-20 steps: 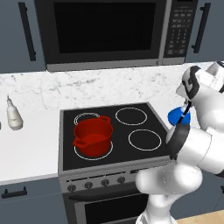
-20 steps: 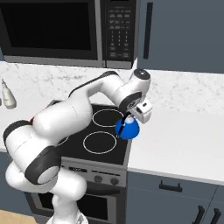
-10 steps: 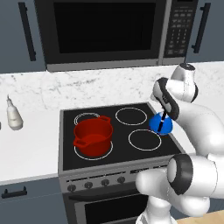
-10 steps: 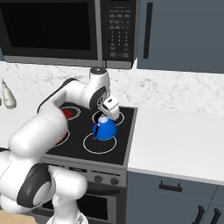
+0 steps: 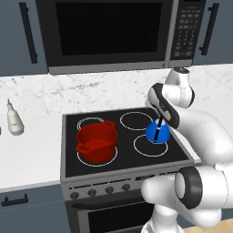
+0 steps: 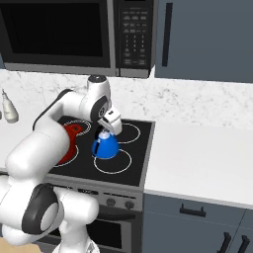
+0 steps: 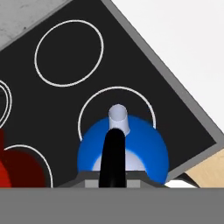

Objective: Pick the kettle from the counter and place it on a stove burner. Then turn the burner on.

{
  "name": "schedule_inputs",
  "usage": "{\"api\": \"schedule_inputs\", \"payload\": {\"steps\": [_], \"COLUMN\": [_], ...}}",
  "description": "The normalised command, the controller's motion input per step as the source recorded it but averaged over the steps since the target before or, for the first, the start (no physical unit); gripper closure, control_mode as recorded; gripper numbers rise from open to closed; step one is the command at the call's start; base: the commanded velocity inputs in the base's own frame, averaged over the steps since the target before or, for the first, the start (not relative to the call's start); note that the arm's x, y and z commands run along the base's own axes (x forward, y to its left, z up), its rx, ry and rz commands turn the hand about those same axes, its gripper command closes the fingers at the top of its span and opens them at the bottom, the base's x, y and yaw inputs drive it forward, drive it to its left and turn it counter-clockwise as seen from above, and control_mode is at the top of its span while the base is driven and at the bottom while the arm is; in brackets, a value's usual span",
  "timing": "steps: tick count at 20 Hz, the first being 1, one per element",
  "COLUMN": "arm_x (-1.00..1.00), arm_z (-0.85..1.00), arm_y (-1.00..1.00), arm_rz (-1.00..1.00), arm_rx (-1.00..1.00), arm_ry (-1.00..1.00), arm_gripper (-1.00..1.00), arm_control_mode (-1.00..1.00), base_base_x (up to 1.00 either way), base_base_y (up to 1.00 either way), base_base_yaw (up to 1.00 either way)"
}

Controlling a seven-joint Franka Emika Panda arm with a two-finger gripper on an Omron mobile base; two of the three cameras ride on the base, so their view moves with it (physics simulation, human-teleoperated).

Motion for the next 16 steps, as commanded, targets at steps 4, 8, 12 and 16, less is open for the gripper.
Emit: {"api": "schedule_inputs", "payload": {"steps": [4,8,12,16], "arm_x": [0.02,0.11,0.05,0.01], "arm_z": [-0.18,-0.34,-0.36,-0.38], "arm_y": [0.00,0.00,0.00,0.00], "arm_rz": [0.00,0.00,0.00,0.00], "arm_rx": [-0.02,-0.07,-0.02,0.00], "arm_ry": [0.00,0.00,0.04,0.02], "arm_gripper": [1.00,1.00,1.00,1.00], "arm_control_mode": [-1.00,-1.00,-1.00,-1.00], "base_base_x": [0.00,0.00,0.00,0.00], "base_base_y": [0.00,0.00,0.00,0.00], "base_base_yaw": [0.00,0.00,0.00,0.00]}}
